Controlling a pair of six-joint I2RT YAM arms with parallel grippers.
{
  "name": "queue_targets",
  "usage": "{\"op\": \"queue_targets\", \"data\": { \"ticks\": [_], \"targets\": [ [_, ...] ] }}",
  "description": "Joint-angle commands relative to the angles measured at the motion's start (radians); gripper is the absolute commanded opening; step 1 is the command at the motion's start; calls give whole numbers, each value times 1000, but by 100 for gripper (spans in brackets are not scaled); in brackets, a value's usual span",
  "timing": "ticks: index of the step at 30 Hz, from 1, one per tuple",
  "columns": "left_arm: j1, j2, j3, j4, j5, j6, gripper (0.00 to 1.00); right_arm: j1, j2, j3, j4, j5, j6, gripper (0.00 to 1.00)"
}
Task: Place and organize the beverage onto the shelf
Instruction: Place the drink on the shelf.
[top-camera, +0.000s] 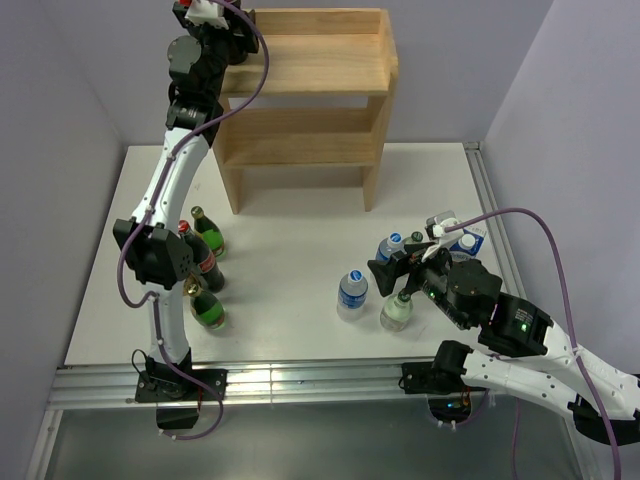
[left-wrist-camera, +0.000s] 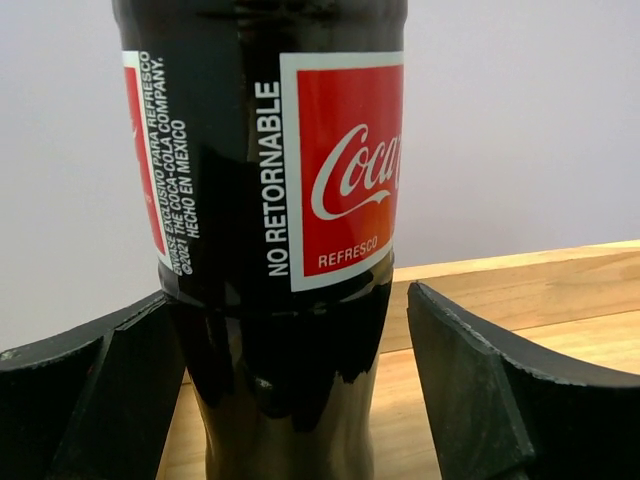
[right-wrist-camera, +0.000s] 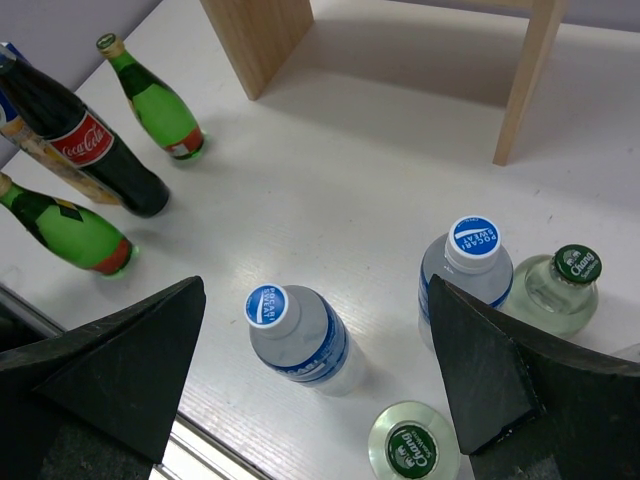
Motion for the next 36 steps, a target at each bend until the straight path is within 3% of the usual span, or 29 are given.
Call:
{"op": "queue_targets", "data": {
  "ticks": [1, 7, 26, 36],
  "targets": [
    [0, -17, -20, -86, -11, -25, 91, 3, 0, 9, 46, 2, -14, 99],
    [-1, -52, -46, -74, -19, -27, 100, 3, -2, 6, 48, -6, -11, 99],
    [-1, -291, -322, 50, -8, -50, 99, 3, 17, 15, 43, -17, -9, 99],
    [-3, -469, -443, 21, -39, -77, 100, 3, 73, 44, 66, -67, -28, 99]
  ]
}}
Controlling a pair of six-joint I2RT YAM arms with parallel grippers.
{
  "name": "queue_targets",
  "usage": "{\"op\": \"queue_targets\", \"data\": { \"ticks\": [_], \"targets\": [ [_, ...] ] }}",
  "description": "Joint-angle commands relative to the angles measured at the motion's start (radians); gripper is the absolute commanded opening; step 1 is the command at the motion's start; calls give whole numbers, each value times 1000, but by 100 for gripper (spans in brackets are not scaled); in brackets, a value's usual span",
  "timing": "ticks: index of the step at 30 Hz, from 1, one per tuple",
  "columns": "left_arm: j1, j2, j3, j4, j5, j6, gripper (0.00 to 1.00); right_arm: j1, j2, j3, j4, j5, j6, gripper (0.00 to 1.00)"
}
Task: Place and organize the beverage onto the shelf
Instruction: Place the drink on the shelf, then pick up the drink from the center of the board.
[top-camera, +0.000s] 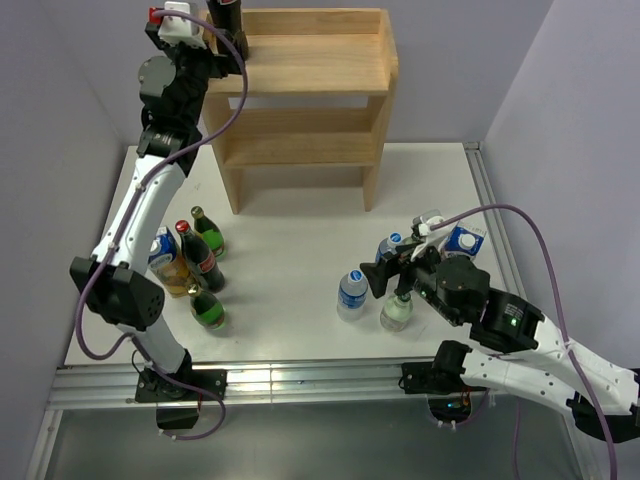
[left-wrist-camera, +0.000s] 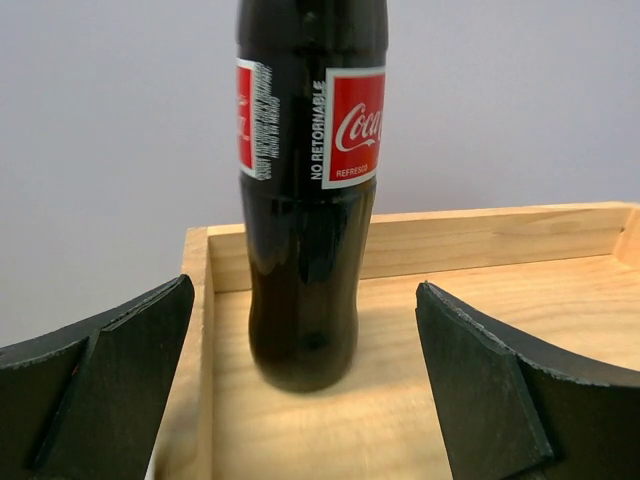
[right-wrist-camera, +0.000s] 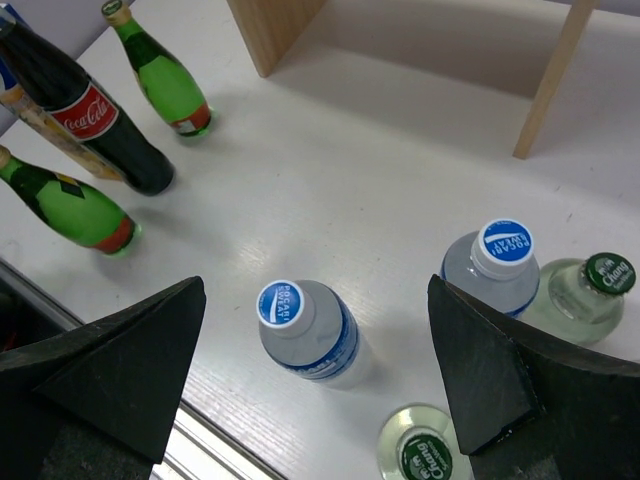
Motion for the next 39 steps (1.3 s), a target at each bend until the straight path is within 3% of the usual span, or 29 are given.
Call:
{"op": "queue_targets", "data": {
  "ticks": [1, 8, 16, 23, 27, 39],
  "targets": [
    [-2, -132, -31, 0, -48, -50, 100, 3, 38, 48, 73, -40, -25, 99],
    [-2, -391, -142, -174, -149, -195, 99, 3, 179, 91, 187, -167, -48, 98],
    [-2, -603, -206, -558, -301, -387, 99, 3, 359, 175, 348, -374, -97, 96],
    [-2, -746, -332, -851, -275, -458, 100, 3, 568, 252, 495, -584, -140, 94],
    [-2, -851, -445, -879, -332, -438, 99, 4, 691, 327, 526, -638, -154, 93],
    [-2, -1088, -590, -1001, -620, -392, 99, 32, 1121, 706, 553, -721, -166, 92]
  ]
}}
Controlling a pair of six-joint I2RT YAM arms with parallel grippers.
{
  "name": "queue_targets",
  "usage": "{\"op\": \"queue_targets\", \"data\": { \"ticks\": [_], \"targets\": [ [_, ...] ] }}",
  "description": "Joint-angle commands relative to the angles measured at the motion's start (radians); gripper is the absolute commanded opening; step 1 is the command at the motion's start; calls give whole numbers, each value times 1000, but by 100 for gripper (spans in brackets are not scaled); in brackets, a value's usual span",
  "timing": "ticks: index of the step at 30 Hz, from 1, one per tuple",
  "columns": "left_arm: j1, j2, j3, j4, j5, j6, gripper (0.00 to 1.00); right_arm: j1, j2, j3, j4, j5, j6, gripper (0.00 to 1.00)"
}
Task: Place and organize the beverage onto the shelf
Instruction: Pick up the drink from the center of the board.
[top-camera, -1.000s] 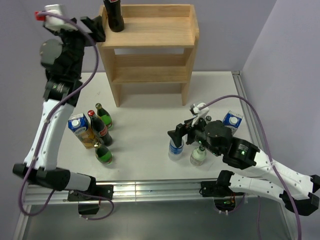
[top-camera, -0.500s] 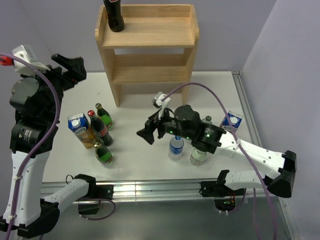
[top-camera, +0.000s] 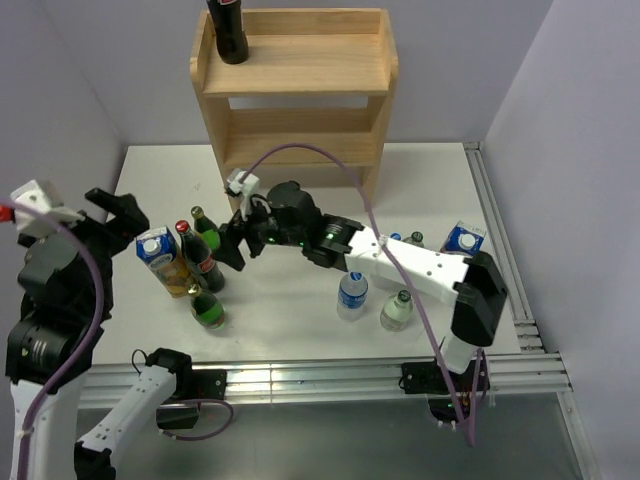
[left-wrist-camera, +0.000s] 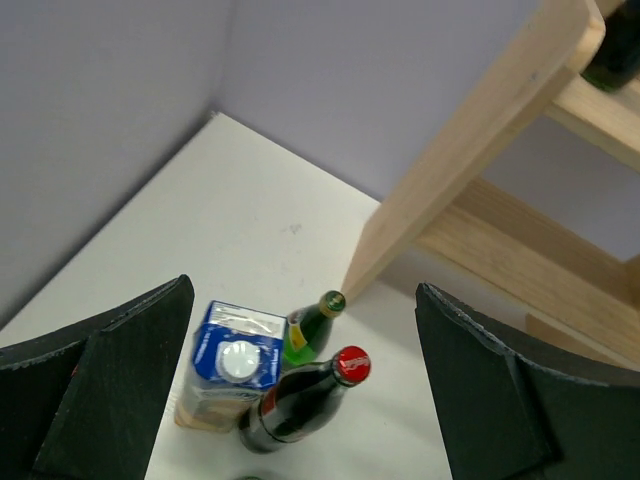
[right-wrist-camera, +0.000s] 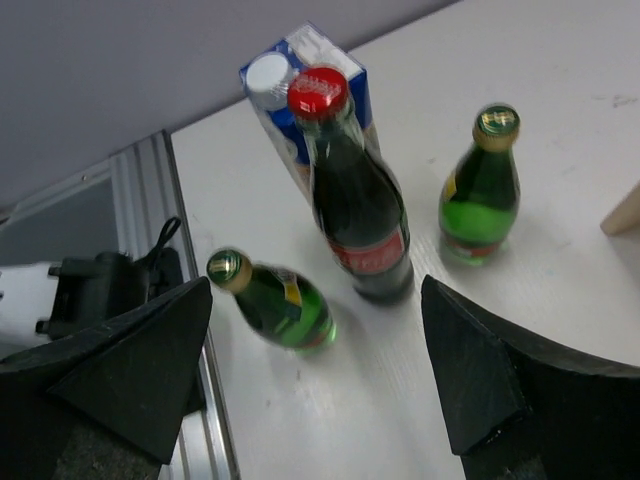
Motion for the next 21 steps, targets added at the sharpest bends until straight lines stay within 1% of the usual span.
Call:
{"op": "queue_targets", "data": {
  "ticks": [1, 3, 6, 7, 9, 13, 18, 21],
  "targets": [
    [-1, -48, -41, -12, -117, 35, 100, 30, 100, 139, 45, -27, -21, 91],
    [-1, -71, -57, -13, -124, 44, 99, 50, 153, 223, 34, -2, -34, 89],
    [-1, -92, -78, 4, -56, 63, 100, 69, 231, 297, 34, 47, -54, 88],
    [-1, -96, -79, 7, -12, 64, 99, 70, 263, 311, 34, 53, -55, 88],
    [-1, -91, -68, 2, 14, 66, 99, 70, 294, 354, 34, 76, -58, 87],
    [-1, -71, -48, -15, 45, 71, 99, 72, 363, 412, 33, 128, -80, 86],
    [-1, -94, -83, 8, 99, 74, 99, 76, 412, 461, 36, 177, -103, 85],
    [-1, -103, -94, 8, 106, 75, 99, 76, 443, 484, 40, 208, -103, 84]
  ]
}}
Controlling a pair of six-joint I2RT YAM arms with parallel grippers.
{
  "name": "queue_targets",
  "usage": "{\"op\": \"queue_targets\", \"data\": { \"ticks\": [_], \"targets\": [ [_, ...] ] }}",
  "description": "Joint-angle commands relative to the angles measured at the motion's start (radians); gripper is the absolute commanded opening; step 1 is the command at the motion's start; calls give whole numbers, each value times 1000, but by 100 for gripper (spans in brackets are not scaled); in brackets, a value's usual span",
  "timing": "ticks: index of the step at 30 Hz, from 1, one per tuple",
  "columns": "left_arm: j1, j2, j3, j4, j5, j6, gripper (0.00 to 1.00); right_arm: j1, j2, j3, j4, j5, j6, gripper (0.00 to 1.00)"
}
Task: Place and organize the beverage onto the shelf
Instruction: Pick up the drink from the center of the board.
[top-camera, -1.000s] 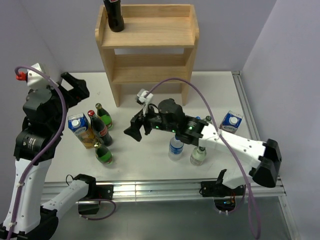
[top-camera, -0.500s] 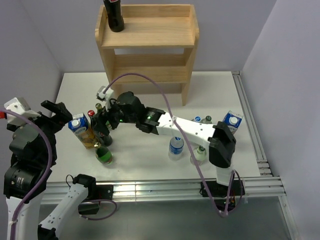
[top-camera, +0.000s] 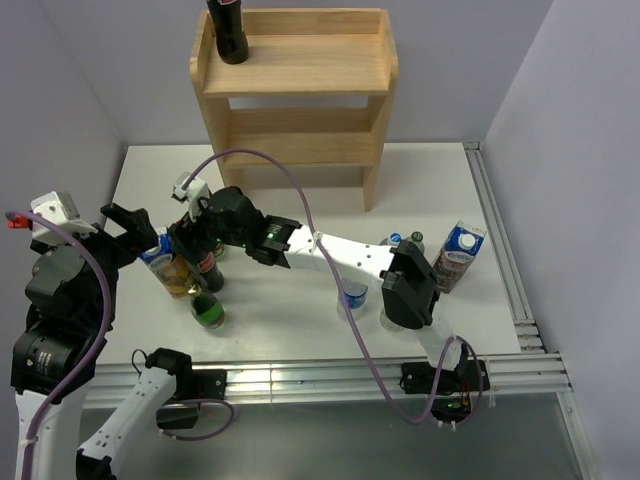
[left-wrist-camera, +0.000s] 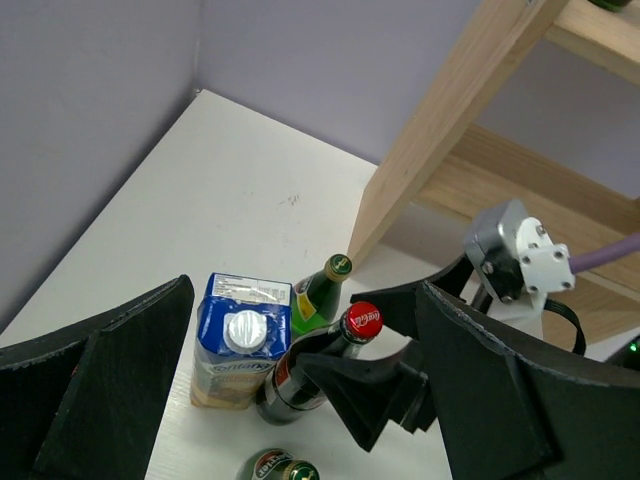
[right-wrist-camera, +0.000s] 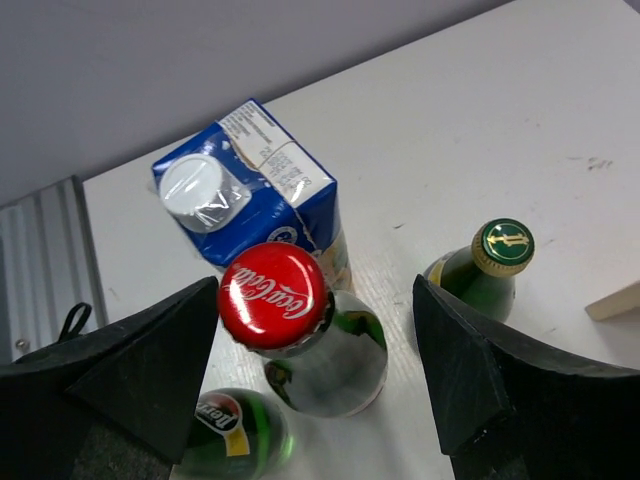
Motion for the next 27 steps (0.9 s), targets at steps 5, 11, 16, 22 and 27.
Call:
{"op": "queue_targets", "data": {
  "ticks": [5, 11, 16, 22, 27],
  "targets": [
    [-1, -19, -12, 31, 66, 26, 100, 2, 29, 52, 71, 52, -30, 54],
    [-1, -36, -32, 59, 159, 47, 100, 11, -107, -143, 240, 9, -74, 0],
    [-1, -51, -62, 106, 303, 65, 99, 18, -251, -272, 308, 100, -109, 0],
    [-1, -21, -130, 214, 474, 63, 99, 16, -353, -275, 223, 248, -146, 0],
    [-1, 19, -194, 290, 607, 30, 100, 8, -464, -298, 142, 294, -169, 0]
  ]
}}
